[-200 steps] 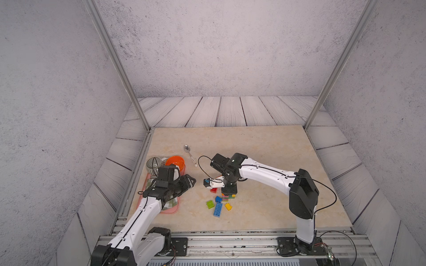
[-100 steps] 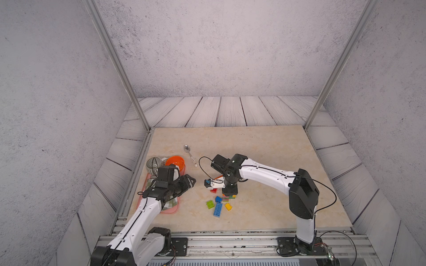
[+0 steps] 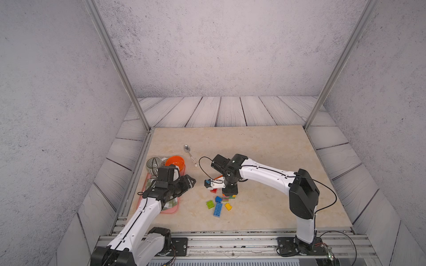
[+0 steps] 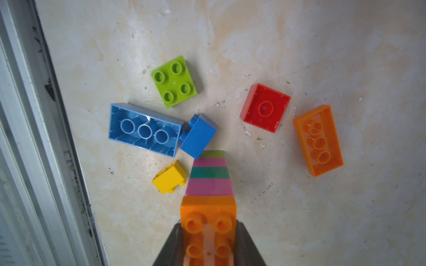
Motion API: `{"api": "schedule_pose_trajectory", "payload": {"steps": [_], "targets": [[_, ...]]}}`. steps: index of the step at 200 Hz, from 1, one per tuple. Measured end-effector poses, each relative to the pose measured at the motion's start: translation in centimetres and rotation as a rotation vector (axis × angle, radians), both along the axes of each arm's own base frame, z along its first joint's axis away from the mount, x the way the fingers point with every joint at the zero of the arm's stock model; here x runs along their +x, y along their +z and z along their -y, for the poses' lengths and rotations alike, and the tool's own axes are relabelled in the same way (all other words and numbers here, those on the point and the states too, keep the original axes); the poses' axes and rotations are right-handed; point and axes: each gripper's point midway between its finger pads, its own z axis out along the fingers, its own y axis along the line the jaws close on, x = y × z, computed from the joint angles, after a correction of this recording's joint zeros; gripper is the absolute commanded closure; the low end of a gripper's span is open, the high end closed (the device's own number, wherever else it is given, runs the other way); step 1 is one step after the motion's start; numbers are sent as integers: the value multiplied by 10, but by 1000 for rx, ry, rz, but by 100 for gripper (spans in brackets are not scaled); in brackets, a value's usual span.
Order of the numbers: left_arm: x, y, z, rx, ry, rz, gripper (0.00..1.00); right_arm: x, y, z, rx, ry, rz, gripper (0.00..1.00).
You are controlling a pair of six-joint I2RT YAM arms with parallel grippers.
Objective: Assemble the letter p with lego
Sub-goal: Assemble the lego brick with the lego brick.
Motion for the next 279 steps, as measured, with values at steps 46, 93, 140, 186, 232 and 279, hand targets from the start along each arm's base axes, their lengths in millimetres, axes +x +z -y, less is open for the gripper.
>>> {"api": "schedule_pose_trajectory", "payload": {"steps": [46,93,140,186,232,279], "targets": [[0,0,0,0,0,0,38,0,1,0,9,0,7,100],[0,0,0,0,0,0,38,1,6,0,17,-2,16,100],[0,0,0,-1,-1,0,38,1,12,1,34,-4,31,100],[0,0,0,-1,-1,0,38,0,3,7,24,-11,19,100],[0,0,0,-1,-1,0,38,3,2,5,39,-15,25,100],[0,0,0,-1,-1,0,38,3,3,5,42,-16,25,100]]}}
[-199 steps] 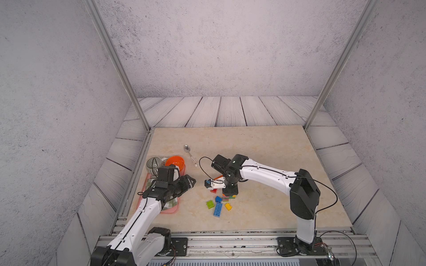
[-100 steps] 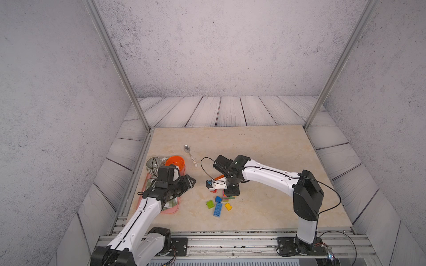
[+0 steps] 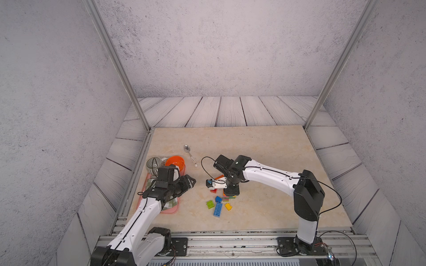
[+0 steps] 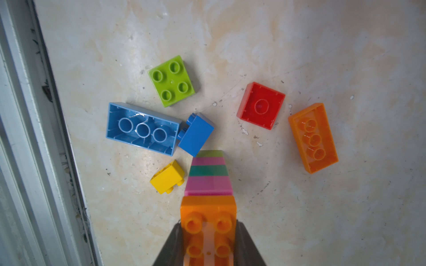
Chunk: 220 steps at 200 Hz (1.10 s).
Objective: Assemble the letter p with lego
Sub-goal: Assemble the lego brick with the lego brick.
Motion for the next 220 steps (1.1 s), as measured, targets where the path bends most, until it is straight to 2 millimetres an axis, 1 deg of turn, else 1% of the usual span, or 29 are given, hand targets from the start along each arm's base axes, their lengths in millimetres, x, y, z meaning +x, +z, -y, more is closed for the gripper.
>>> {"api": "schedule_pose_trajectory", "payload": {"steps": [75,220], "targets": [[0,0,0,0,0,0,38,-1,-3,1,-30,4,-19,100],[0,0,0,1,1,0,38,-4,-9,-5,-30,12,-55,100]]}}
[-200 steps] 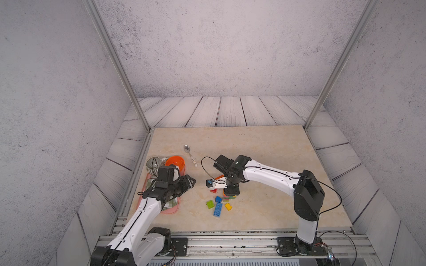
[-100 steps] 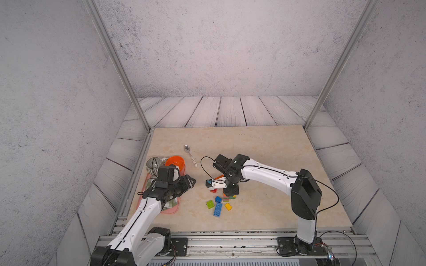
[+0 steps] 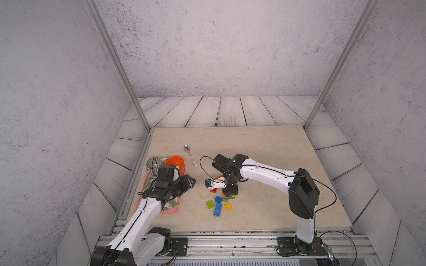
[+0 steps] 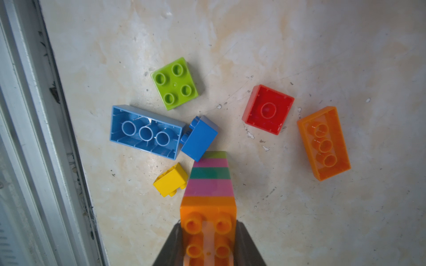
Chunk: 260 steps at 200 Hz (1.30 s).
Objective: Assemble the letter p with lego
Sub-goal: Assemble the lego brick with the lego brick, then adjust the lego brick at the center of the board.
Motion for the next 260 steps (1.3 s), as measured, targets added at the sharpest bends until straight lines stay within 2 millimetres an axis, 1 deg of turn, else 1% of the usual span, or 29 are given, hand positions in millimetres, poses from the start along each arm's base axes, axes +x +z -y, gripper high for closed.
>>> {"api": "schedule_pose_trajectory", "payload": {"steps": [85,131,150,171,191,208,219,234,260], "targets": [[0,0,0,0,0,0,38,0,5,1,-12,1,4,100],[0,1,0,-2,0,5,38,-3,9,13,-50,-14,-26,100],[0,2,0,-3,0,6,38,0,10,20,-53,-34,-56,100],[0,3,1,-5,-2,11,38,8,15,34,-38,-76,-120,100],[-1,4,1,-10,-4,13,38,20,27,49,-3,-128,-189,100],[-1,4,2,-15,-7,12,38,28,37,59,33,-165,-249,100],[-1,4,4,-23,-14,7,38,33,40,64,51,-186,-301,100],[-2,1,6,-32,-26,-11,38,39,34,68,60,-213,-374,100],[-4,-4,10,-47,-43,-40,38,45,9,79,41,-271,-526,100]]}}
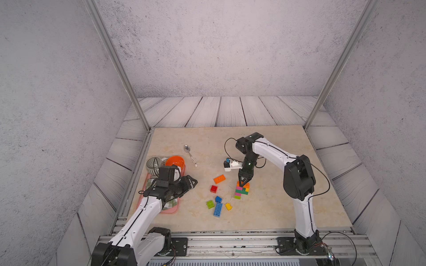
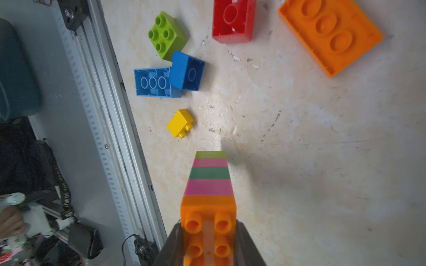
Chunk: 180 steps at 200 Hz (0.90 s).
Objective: Assemble the letter p with lego
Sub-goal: Adjust the lego brick at the center of the board.
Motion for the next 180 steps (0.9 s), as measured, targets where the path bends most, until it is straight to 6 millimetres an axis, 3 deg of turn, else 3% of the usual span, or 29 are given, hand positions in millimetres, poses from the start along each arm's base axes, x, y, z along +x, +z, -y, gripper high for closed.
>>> {"api": "schedule_pose_trajectory", "payload": {"steps": [21,31,53,111,180], "targets": [[0,0,2,-10,-8,-1,38,3,-13,6,12,-45,-103,99],[0,0,3,-15,-12,-1,38,7,-14,9,21,-66,-133,81],[2,1,4,-21,-16,4,38,14,-15,12,46,-96,-150,59],[3,-3,5,-22,-18,-3,38,16,-16,6,104,-103,-167,54],[3,-4,5,-21,-17,-5,38,16,-44,4,109,-112,-231,52]]}}
